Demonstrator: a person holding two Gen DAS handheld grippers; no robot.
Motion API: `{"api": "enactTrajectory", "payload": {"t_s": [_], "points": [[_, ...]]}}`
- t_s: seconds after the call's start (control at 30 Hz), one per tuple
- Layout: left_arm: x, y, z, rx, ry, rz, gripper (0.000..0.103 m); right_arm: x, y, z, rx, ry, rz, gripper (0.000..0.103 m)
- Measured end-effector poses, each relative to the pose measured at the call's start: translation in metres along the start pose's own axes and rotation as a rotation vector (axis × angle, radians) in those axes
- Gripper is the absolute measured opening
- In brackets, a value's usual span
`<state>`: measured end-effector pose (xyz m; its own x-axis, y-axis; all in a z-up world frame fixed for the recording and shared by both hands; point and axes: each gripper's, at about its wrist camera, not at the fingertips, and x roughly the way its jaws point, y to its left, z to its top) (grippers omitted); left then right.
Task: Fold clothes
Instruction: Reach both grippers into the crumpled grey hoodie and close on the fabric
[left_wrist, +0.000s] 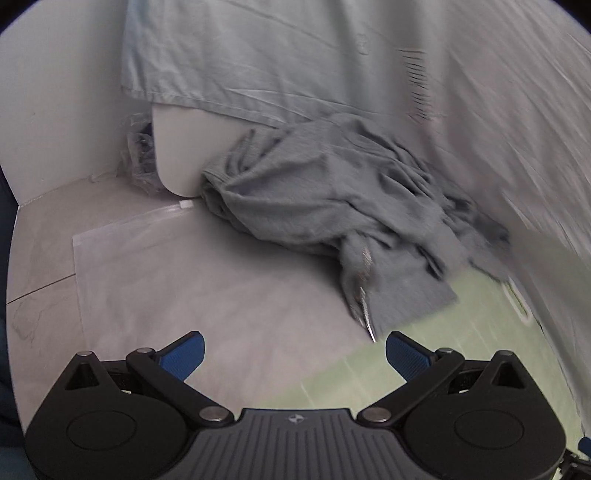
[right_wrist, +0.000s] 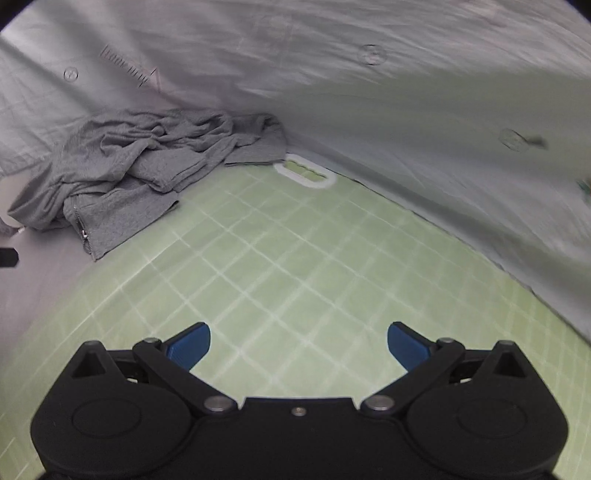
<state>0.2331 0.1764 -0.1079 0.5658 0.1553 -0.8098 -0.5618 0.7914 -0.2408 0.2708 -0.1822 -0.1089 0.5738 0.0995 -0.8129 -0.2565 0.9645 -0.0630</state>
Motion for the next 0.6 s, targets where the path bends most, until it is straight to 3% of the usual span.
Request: {"api": "enactTrajectory", "payload": {"t_s": [0.2, 0.33, 0.6], "points": [[0.044, 0.015, 0.044, -0.145, -0.013, -0.001, 0.103, 0.08, 0.048, 0.067, -0.197, -0.005, 0.065, 0.103], [0.067, 0.024, 0.066, -0.263, -0.033, -0.068, 0.103, 0.122, 0.092, 0.101, -0.362, -0.043, 0.109, 0.103], [0.103, 0.041, 0.085, -0.537, 0.013, -0.228, 0.102, 0.165, 0.136, 0.136, -0.452, -0.071, 0.309, 0.103]]}}
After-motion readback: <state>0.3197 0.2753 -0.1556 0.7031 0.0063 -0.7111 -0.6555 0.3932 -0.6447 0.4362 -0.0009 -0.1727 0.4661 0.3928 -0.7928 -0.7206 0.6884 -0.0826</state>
